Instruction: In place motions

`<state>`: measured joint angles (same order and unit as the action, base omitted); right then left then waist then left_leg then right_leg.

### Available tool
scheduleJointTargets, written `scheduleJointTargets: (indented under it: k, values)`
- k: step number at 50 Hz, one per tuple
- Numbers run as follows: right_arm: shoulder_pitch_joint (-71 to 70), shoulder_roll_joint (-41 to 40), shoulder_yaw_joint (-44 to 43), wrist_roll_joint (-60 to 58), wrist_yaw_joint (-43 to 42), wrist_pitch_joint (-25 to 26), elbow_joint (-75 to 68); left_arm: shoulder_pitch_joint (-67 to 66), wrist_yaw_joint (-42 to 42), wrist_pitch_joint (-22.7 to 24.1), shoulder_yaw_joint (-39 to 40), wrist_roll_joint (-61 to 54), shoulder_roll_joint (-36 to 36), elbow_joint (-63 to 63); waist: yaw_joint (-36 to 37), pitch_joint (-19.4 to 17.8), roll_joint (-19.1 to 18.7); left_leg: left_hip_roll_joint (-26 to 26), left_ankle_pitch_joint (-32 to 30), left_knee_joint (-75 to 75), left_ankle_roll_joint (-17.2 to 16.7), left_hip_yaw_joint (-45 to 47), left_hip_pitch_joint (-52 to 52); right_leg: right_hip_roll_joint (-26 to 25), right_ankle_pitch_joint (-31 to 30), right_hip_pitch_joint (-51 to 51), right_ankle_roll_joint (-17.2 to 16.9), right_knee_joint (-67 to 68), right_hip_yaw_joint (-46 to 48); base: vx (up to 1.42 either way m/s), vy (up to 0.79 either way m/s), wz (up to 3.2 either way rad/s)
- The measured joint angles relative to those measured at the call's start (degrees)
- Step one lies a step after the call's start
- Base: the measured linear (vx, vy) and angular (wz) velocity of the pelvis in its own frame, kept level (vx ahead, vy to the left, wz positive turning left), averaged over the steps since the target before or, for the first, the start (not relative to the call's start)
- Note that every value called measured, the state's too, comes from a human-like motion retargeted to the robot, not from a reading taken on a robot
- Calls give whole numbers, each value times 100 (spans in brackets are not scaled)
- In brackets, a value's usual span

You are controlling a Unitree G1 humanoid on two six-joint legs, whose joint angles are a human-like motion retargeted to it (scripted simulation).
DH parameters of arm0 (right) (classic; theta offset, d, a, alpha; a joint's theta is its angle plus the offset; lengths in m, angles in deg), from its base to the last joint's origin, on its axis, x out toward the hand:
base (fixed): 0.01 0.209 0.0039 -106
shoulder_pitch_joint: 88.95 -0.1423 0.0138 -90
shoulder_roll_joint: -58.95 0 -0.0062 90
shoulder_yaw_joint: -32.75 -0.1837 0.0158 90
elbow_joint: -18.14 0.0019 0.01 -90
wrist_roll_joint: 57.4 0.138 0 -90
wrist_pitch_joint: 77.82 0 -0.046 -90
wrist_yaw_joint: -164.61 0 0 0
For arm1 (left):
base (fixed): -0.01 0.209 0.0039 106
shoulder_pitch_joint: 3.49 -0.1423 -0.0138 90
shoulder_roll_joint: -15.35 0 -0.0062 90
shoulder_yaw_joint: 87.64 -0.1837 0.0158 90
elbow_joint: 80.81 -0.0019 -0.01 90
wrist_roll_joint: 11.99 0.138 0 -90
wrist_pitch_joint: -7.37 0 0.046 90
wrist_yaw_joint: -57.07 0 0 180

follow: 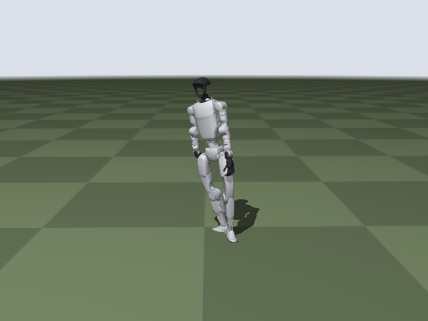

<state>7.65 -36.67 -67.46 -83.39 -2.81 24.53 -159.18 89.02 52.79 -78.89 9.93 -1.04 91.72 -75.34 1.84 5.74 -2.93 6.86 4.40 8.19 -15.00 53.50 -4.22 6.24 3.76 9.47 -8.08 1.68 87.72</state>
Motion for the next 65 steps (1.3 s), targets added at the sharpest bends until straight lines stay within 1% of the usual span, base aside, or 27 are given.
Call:
scheduleJointTargets:
  k: [2,3,5,7,8,10,12,15,17,20,22,25,27,28,29,30,32,35,37,40,45,49,52,55,57,63,65]
  values:
    - [65,92,-71,53,-27,12,-91,-111,10,17,79,36,-93,-54,235,28,-92,-103,127,-202,37,-152,100,-44,-106,220,-47,135,-147,22,31,102]
    - [86,136,-111,64,-35,32,-123,-183,27,29,113,52,-128,-82,300,65,-178,-140,147,-256,83,-602,-8,-43,-220,320,-24,240,-180,31,34,98]
    - [112,204,-193,132,-61,94,-134,-299,36,28,138,64,-162,-197,270,143,-459,78,194,-211,134,-859,-136,22,-520,427,138,657,-492,36,39,133]
    - [104,205,-209,445,-183,-8,-53,-330,-27,-27,221,96,-126,-308,76,78,-840,429,250,-104,102,-1363,-223,176,-790,461,518,1505,-1051,21,28,175]
    - [58,198,-184,672,-284,-136,5,-303,-37,-51,316,112,-98,-346,-77,-14,-1007,617,294,-23,103,-1455,-240,364,-848,371,801,2144,-1470,17,28,189]
    - [-50,161,-110,1016,-406,-359,173,-257,11,-97,470,130,0,-369,-321,-189,-1124,664,359,11,163,-1796,-286,803,-873,-112,1331,3457,-2607,18,20,163]
    - [-138,63,-58,1087,-397,-368,360,-254,50,-164,484,150,147,-370,-334,-236,-935,478,351,-44,237,-1908,-348,938,-787,-950,1285,4268,-4094,15,3,92]
    - [-291,-100,116,1083,-209,-363,658,-216,106,-350,388,224,399,-393,-342,-344,-732,376,274,-138,298,-2093,-457,210,-585,-2032,1018,4613,-6151,-2,-11,90]
    - [-373,-142,296,985,-42,-414,866,-185,191,-479,365,282,512,-405,-443,-401,-732,434,246,-152,310,-2258,-555,-18,-398,-2337,1059,4462,-6516,-4,-17,105]
    - [-455,-144,576,615,106,-490,1172,-137,344,-607,371,352,581,-418,-533,-424,-736,494,239,-141,325,-2446,-696,-24,84,-2545,1171,3615,-6419,9,-14,103]
    - [-473,-135,712,370,98,-499,1294,-93,401,-670,402,369,567,-396,-593,-472,-603,352,259,-132,345,-2603,-693,-63,256,-2545,1058,2656,-6513,15,-13,126]
    - [-499,-133,843,274,33,-475,1254,-27,397,-663,406,278,488,-347,-630,-702,-191,-127,328,-174,396,-2848,-381,-129,317,-2357,665,1144,-7193,11,-14,139]
    - [-439,-166,848,264,62,-459,1121,-17,505,-660,438,279,443,-354,-574,-793,-14,-359,361,-207,407,-3091,-121,-79,-17,-2107,590,585,-7194,22,-11,98]
    - [-414,-184,814,235,109,-457,1029,5,619,-681,466,324,437,-354,-383,-780,132,-493,362,-215,411,-3096,-39,165,40,-2006,371,699,-7051,27,-13,72]
    - [-390,-212,731,214,173,-436,914,4,679,-689,439,360,418,-344,-318,-759,165,-534,335,-216,413,-3214,-5,293,64,-1874,323,723,-6675,28,-18,119]
    - [-366,-244,623,198,246,-407,789,-8,711,-690,385,392,391,-328,-317,-733,140,-528,294,-213,413,-3388,4,363,72,-1727,359,703,-6184,16,-20,109]
    - [-444,-272,479,232,319,-274,619,-17,423,-610,435,275,256,-349,179,-705,184,-460,260,-249,371,-3170,34,346,143,-1722,389,766,-6271,-4,-19,25]
    - [-544,-296,412,239,247,-206,558,-62,309,-465,479,17,127,-454,314,-829,120,-358,238,-293,306,-3228,156,262,248,-1548,423,850,-6153,0,-18,29]
    - [-484,-262,501,169,226,-240,581,-209,474,-471,332,204,136,-469,90,-698,-10,-295,246,-330,277,-3342,158,217,314,-1451,423,863,-5956,25,-3,72]
    - [-416,-212,621,87,290,-247,551,-422,342,-433,254,558,145,-523,-255,-376,-133,-231,262,-303,201,-3531,-58,115,368,-1420,470,746,-5673,14,-10,83]
    - [-489,-215,561,269,331,-247,466,-304,299,-500,350,196,87,-762,-206,-519,-134,-168,269,-322,72,-3575,-51,53,309,-1248,486,533,-5521,-9,-11,30]
    - [-497,-163,516,215,302,-220,335,-220,323,-496,303,201,71,-635,-156,-437,-170,-179,200,-392,15,-3466,-145,14,227,-1287,454,319,-5431,-8,-1,17]
    - [-519,-100,492,191,295,-181,175,-108,387,-461,271,198,39,-505,-197,-405,-120,-344,137,-411,0,-3443,-266,166,101,-1368,401,212,-5276,-14,11,58]
    - [-543,-45,447,155,321,-125,-9,31,386,-435,199,158,30,-422,-268,-333,-43,-217,127,-360,0,-2559,-227,289,-35,-1463,415,112,-5058,-12,9,70]
    - [-503,-47,444,59,354,-80,-78,53,383,-415,187,137,37,-381,-257,-323,-8,9,220,-182,3,-2476,-60,248,-15,-1395,441,95,-5023,3,-8,17]
    - [-380,-35,421,-212,408,-3,-75,34,412,-375,205,111,85,-287,-240,-238,152,132,413,393,290,-3573,-21,445,-76,-1450,431,217,-5147,4,10,-9]
    - [-341,-50,377,-241,416,-15,-25,17,417,-382,216,113,114,-305,-166,-223,166,125,474,304,236,-3734,94,475,-105,-1506,429,295,-5251,2,25,-51]
